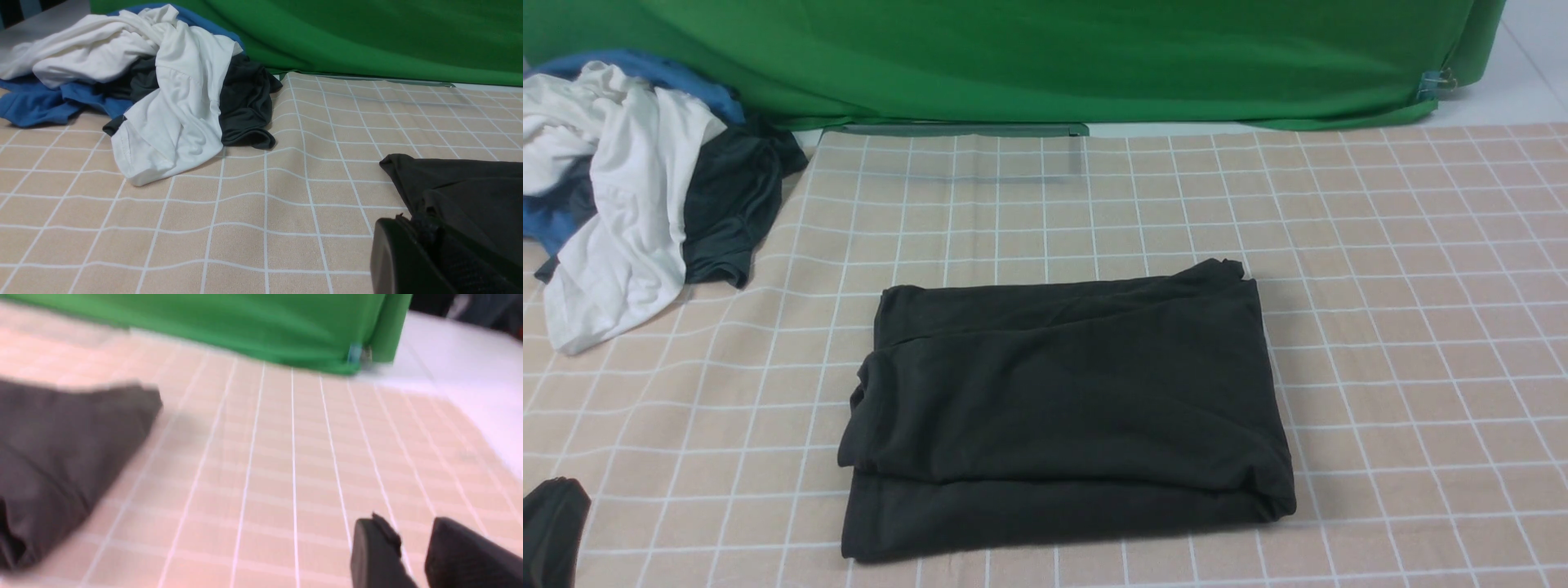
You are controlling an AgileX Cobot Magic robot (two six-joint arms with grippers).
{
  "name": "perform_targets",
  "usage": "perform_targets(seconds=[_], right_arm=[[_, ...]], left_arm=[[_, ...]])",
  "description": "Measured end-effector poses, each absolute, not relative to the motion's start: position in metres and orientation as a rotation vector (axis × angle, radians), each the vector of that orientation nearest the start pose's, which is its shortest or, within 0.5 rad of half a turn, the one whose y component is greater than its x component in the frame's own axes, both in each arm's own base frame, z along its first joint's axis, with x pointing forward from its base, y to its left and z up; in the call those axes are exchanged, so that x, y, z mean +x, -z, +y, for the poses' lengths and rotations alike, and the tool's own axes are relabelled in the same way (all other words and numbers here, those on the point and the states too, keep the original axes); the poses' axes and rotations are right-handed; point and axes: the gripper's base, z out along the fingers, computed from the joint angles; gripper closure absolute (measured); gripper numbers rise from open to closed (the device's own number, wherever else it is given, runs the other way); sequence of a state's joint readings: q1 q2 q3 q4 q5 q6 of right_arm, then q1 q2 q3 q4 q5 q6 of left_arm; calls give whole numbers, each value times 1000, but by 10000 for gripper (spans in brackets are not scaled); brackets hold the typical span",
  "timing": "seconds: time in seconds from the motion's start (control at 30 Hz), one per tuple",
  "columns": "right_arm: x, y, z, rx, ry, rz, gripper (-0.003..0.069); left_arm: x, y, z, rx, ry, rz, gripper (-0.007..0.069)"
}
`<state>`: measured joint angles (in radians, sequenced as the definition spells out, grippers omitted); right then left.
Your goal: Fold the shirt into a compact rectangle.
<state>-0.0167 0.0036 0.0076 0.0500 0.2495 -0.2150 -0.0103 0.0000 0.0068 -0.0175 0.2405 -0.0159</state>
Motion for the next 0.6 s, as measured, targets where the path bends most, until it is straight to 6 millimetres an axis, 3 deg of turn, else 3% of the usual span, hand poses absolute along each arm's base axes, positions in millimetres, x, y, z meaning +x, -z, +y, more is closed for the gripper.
perform_targets(seconds=[0.6], right_arm=[[55,-187,0,-141,122,1751,424]], left_arm=[[56,-189,-1,-11,29,1731,606]])
